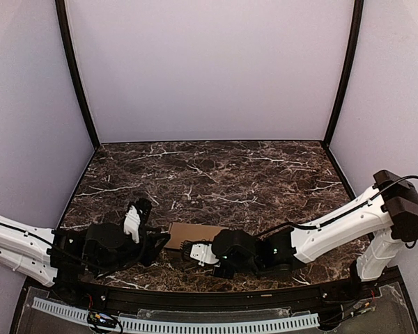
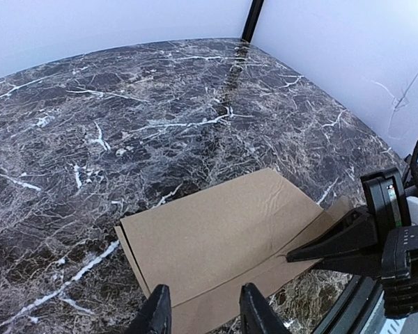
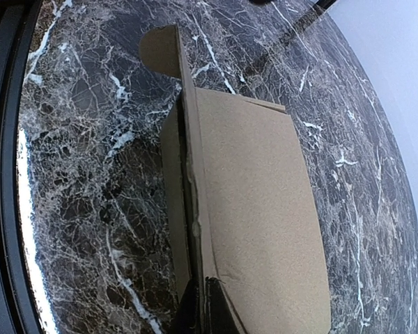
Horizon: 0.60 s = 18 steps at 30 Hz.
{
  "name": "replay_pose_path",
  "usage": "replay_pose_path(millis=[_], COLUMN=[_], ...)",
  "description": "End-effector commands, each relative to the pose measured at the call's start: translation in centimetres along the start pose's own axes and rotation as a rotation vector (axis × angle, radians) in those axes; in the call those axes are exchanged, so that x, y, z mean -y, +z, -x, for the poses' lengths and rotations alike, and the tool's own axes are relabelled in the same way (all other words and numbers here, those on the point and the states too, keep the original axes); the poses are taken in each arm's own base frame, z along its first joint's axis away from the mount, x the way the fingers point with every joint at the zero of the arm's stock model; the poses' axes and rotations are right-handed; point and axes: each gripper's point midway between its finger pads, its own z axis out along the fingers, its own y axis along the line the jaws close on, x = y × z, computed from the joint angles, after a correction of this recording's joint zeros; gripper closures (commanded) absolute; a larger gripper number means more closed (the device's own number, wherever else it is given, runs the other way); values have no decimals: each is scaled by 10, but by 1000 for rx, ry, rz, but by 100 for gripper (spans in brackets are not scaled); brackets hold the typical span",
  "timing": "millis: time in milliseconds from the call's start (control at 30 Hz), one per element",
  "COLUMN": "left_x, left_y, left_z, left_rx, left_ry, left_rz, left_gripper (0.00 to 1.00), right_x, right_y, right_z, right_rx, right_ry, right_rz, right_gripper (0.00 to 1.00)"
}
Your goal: Fold the paper box
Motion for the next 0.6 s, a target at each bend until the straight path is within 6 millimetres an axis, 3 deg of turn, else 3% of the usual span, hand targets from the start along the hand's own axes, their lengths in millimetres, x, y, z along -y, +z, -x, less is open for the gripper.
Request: replay_pose_path(millis=[0,200,333,567], left_x=[12,9,7,5], left_y=[11,31,40,47], left_z=[-5,-33,-41,-30], left_rx=[-25,-101,-127,-130], left_ry=[14,-13,-11,-9], left_rz=[-38,-52,-59,-59], left_gripper=[67,70,71,71], right_x=[-48,-62,-69,-77], right_y=[1,0,-3,0], right_z=[-99,-109,-112,-118], right_rx=[-303,-329,-333,-357], right_ry=[-67,-20,-13,-33], right_rz=[178,222,228,212], right_gripper=[100,100,100,94])
